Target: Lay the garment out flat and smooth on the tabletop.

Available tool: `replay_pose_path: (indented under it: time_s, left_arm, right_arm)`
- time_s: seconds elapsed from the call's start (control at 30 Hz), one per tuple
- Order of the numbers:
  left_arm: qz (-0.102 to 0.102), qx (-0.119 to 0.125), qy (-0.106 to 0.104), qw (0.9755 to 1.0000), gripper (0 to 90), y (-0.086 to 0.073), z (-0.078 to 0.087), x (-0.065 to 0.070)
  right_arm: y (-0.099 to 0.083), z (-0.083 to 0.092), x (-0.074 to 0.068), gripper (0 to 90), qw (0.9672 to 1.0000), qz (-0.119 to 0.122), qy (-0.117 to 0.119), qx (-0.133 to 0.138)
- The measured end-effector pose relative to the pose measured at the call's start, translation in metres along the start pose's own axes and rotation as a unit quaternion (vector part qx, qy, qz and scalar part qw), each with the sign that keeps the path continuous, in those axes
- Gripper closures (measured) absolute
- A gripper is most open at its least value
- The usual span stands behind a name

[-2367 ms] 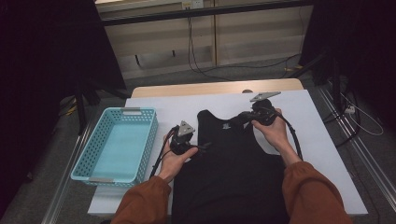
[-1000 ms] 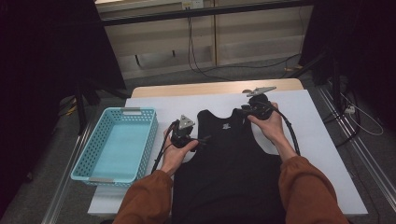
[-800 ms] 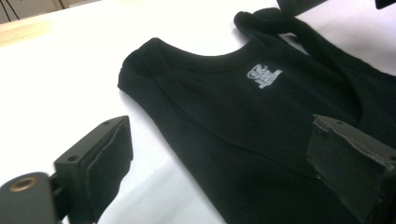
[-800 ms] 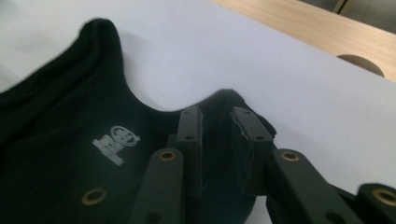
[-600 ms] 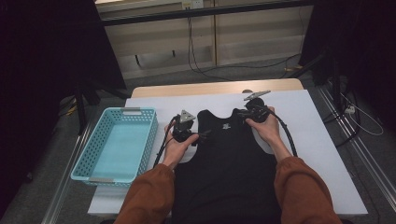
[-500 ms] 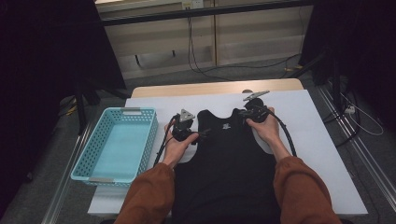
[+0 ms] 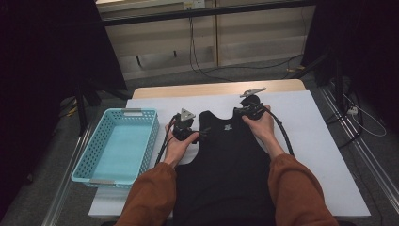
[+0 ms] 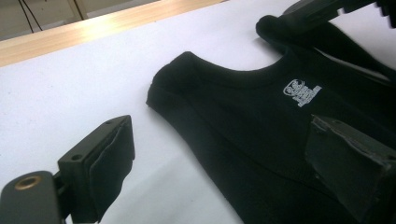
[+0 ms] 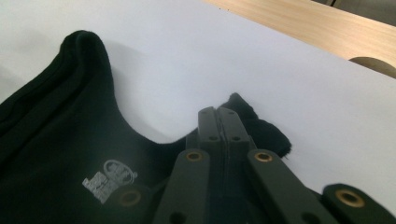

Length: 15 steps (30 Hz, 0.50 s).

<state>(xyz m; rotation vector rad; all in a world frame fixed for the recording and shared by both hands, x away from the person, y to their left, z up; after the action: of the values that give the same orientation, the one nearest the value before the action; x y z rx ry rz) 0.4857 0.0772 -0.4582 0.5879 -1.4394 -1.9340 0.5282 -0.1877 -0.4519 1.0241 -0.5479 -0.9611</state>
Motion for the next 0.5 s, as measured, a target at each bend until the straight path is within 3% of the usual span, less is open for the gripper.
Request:
replay_pose_path:
  time_s: [0.27, 0.37, 0.43, 0.5]
  left_arm:
    - [-0.001, -0.006, 0.004, 1.0, 8.7, 0.0, 0.001, -0.001]
    - [0.001, -0.008, 0.002, 1.0, 8.7, 0.001, 0.002, -0.002]
    - [0.005, -0.006, 0.005, 1.0, 8.7, 0.0, 0.002, -0.002]
    - [0.003, -0.007, 0.007, 0.9999, 8.9, 0.0, 0.001, -0.002]
  right_arm:
    - [-0.005, -0.017, -0.007, 88.7, 0.9999, -0.009, -0.002, -0.007]
    - [-0.008, -0.02, -0.008, 81.4, 0.9998, -0.016, 0.003, -0.007]
    - [-0.006, -0.018, -0.009, 77.9, 0.9999, -0.004, 0.007, -0.01]
    - [-0.003, -0.012, -0.007, 72.2, 0.9998, -0.013, 0.014, -0.001]
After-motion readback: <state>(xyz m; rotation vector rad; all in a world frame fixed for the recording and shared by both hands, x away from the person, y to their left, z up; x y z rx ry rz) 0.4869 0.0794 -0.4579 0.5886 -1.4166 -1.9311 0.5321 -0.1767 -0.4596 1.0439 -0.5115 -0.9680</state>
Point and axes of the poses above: each handheld gripper's, and its own axes: z roughly backward along the jaws, y roughly out of its top, x roughly to its right, the point moved 1 cm from there along -z, roughly forward along the jaws, and after that the axes turned 15 degrees about x, right-handed, at the moved point
